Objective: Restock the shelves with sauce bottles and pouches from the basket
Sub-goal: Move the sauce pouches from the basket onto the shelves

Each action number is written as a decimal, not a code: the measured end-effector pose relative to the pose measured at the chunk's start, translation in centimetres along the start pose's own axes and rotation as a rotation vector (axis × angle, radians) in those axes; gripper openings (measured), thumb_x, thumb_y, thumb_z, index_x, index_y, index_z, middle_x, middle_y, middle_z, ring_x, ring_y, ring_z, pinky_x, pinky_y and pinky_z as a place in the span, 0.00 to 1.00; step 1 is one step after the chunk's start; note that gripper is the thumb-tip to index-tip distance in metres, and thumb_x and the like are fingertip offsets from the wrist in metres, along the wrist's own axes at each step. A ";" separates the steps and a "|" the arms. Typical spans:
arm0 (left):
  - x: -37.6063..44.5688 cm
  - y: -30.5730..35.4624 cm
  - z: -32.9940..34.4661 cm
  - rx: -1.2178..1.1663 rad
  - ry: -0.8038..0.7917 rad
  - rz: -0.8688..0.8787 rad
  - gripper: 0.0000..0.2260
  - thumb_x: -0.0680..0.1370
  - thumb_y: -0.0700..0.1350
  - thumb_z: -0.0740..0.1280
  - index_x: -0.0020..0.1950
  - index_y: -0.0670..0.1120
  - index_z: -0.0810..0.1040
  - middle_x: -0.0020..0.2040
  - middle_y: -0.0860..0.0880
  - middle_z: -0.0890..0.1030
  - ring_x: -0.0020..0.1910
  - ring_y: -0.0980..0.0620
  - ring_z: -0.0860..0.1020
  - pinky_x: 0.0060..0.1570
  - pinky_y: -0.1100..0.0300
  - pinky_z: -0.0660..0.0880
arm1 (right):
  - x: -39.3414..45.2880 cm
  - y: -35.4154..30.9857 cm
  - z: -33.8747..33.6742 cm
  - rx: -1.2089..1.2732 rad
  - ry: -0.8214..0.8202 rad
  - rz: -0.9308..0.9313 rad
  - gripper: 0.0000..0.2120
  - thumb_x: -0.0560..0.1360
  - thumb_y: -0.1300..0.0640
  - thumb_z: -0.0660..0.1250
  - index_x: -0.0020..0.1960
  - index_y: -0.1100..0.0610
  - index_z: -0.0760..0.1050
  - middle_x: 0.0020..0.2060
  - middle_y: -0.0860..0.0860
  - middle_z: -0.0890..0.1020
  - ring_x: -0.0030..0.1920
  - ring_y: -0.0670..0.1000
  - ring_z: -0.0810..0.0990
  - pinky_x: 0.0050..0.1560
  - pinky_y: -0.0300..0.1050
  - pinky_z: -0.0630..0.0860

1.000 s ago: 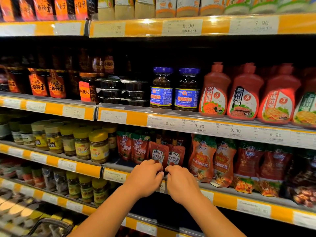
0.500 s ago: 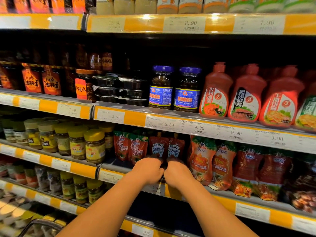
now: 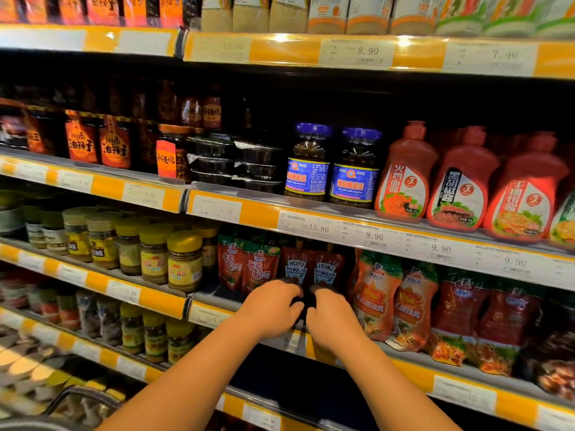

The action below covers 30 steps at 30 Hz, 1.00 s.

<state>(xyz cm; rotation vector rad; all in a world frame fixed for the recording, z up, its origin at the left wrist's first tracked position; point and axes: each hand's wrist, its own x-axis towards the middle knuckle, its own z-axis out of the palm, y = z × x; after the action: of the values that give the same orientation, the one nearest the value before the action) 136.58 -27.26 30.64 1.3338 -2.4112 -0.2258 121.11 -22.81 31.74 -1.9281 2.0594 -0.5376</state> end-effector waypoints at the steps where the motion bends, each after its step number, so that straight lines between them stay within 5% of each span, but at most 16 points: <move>1: -1.1 -0.3 -0.2 -0.032 0.046 0.002 0.14 0.84 0.53 0.63 0.67 0.52 0.79 0.60 0.51 0.80 0.61 0.49 0.77 0.59 0.51 0.77 | -0.7 0.0 0.2 0.007 0.028 -0.028 0.23 0.83 0.58 0.60 0.77 0.55 0.66 0.71 0.55 0.73 0.69 0.56 0.74 0.65 0.48 0.74; 5: -7.5 -2.3 -0.8 -0.270 0.227 -0.038 0.15 0.83 0.55 0.65 0.69 0.60 0.77 0.64 0.65 0.76 0.64 0.65 0.73 0.64 0.64 0.72 | -4.0 -0.9 2.3 0.147 0.154 -0.191 0.22 0.82 0.55 0.63 0.76 0.46 0.67 0.70 0.40 0.70 0.69 0.42 0.72 0.67 0.40 0.71; 10: -17.9 -8.2 -0.6 -0.437 0.271 -0.241 0.17 0.82 0.61 0.66 0.70 0.70 0.72 0.65 0.78 0.70 0.65 0.79 0.66 0.62 0.71 0.67 | -6.9 -4.2 7.5 0.280 0.024 -0.301 0.19 0.81 0.45 0.65 0.69 0.32 0.67 0.57 0.19 0.65 0.57 0.24 0.65 0.60 0.34 0.66; 13: -24.4 -12.5 -0.2 -0.505 0.292 -0.403 0.16 0.81 0.59 0.68 0.68 0.72 0.74 0.66 0.76 0.71 0.64 0.81 0.64 0.65 0.66 0.66 | -7.7 -7.0 11.2 0.362 -0.119 -0.316 0.19 0.80 0.45 0.67 0.70 0.34 0.69 0.62 0.24 0.70 0.63 0.32 0.69 0.67 0.37 0.68; 16: -31.1 -16.5 0.7 -0.541 0.368 -0.571 0.15 0.80 0.57 0.71 0.66 0.71 0.77 0.66 0.72 0.76 0.67 0.72 0.71 0.66 0.60 0.72 | -8.4 -10.4 15.2 0.405 -0.255 -0.313 0.20 0.79 0.47 0.69 0.69 0.38 0.73 0.64 0.33 0.75 0.64 0.37 0.73 0.67 0.41 0.71; 23: -46.5 -23.6 4.1 -0.694 0.534 -0.904 0.23 0.69 0.61 0.76 0.64 0.67 0.79 0.64 0.63 0.82 0.66 0.61 0.79 0.70 0.48 0.74 | -10.4 -19.1 25.2 0.287 -0.556 -0.417 0.25 0.80 0.44 0.69 0.75 0.43 0.69 0.73 0.41 0.72 0.71 0.47 0.71 0.69 0.46 0.71; 27: -52.7 -25.2 6.1 -0.753 0.626 -1.026 0.24 0.64 0.61 0.78 0.60 0.67 0.82 0.62 0.62 0.84 0.62 0.63 0.80 0.62 0.66 0.76 | -11.9 -23.3 30.3 0.208 -0.697 -0.474 0.30 0.80 0.41 0.68 0.79 0.45 0.64 0.76 0.44 0.70 0.74 0.49 0.70 0.70 0.48 0.71; 30: -56.0 -26.2 7.8 -0.768 0.646 -1.134 0.23 0.66 0.54 0.82 0.59 0.57 0.81 0.61 0.58 0.84 0.65 0.57 0.80 0.66 0.58 0.74 | -13.0 -26.1 33.8 0.178 -0.769 -0.511 0.32 0.80 0.44 0.69 0.80 0.47 0.63 0.77 0.46 0.69 0.73 0.51 0.71 0.68 0.50 0.73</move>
<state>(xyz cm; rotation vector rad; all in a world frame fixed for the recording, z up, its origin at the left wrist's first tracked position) 180.85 5.50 1.49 1.7886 -0.7123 -0.7564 160.27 -13.97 12.27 -2.0935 1.0247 -0.0329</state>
